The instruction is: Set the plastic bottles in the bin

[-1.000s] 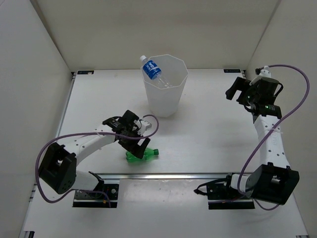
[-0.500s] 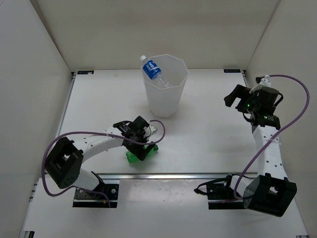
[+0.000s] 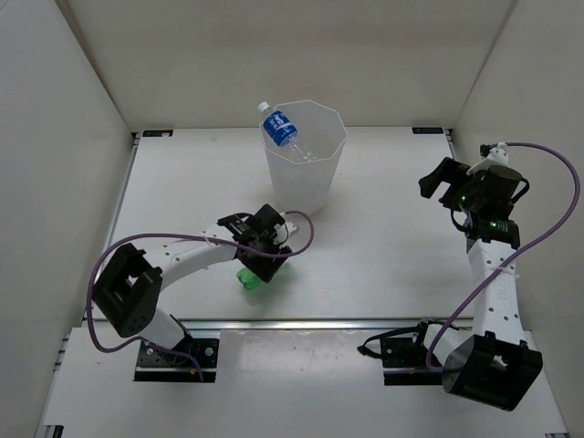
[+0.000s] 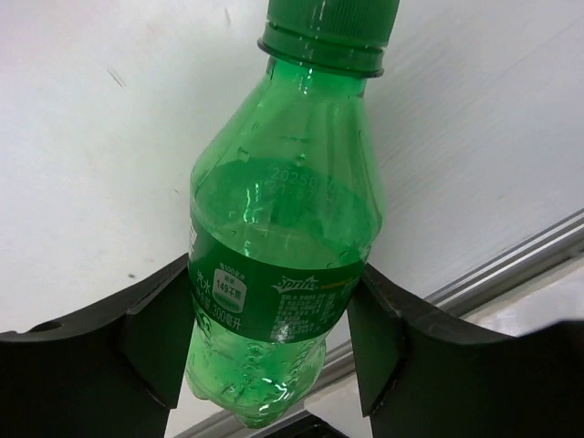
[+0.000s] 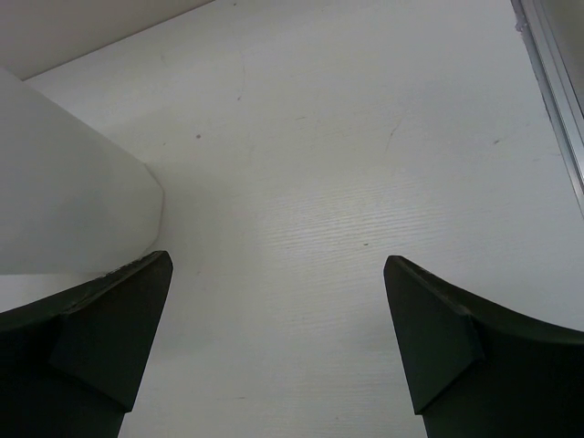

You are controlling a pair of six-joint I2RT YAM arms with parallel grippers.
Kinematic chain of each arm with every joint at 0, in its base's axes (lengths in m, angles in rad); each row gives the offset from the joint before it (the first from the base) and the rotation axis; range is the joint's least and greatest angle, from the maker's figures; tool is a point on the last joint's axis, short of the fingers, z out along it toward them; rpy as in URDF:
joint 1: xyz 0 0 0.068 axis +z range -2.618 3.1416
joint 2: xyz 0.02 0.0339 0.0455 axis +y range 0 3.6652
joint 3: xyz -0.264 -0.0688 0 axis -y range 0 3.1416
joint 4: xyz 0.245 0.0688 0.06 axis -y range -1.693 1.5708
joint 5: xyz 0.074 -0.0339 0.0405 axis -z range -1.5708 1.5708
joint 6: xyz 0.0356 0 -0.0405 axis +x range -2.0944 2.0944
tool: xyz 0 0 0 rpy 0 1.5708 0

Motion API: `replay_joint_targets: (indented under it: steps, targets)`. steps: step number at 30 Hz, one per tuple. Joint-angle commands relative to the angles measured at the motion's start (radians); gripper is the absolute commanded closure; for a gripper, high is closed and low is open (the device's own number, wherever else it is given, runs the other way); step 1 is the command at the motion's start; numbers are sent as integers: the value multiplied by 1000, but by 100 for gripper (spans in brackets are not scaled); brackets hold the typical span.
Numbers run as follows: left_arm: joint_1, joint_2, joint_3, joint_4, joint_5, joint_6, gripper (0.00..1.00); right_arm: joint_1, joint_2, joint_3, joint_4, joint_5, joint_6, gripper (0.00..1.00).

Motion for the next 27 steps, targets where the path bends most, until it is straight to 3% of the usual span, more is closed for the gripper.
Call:
replay_joint_targets:
  steps: [1,4,7,9,11,14,16,19,21,22,23,26,27]
  targets:
    - [-4,-79,148,-25,-32,4,39,-15,-35,-1,47,-2,9,1]
    - [16,-148,302,-57,-3,-10,39,-17,-33,-15,47,0,10,1]
    - [38,-185,450,56,83,-57,36,-15,-45,-12,49,-2,13,1]
    - [32,-184,507,162,59,-88,42,-18,-47,-26,70,-2,15,0]
    - [42,-121,581,252,71,-122,34,-20,-42,-32,82,-5,22,1]
    - [68,-9,748,371,15,-223,36,-34,-47,-32,95,-29,30,1]
    - [108,92,825,475,4,-278,32,-26,-41,-30,92,-34,26,1]
    - [116,216,909,579,-82,-338,41,-21,-39,-24,84,-33,26,1]
    - [95,305,970,610,-134,-294,39,-21,-29,-11,73,-29,23,1]
    - [82,327,997,639,-233,-257,37,-29,-24,2,63,-36,23,2]
    - [75,333,994,639,-275,-252,40,-26,-21,8,53,-39,21,2]
    - [85,395,1061,661,-340,-238,40,-29,-10,0,56,-48,13,2]
    - [82,416,1075,652,-340,-232,36,-29,-12,2,61,-52,9,1]
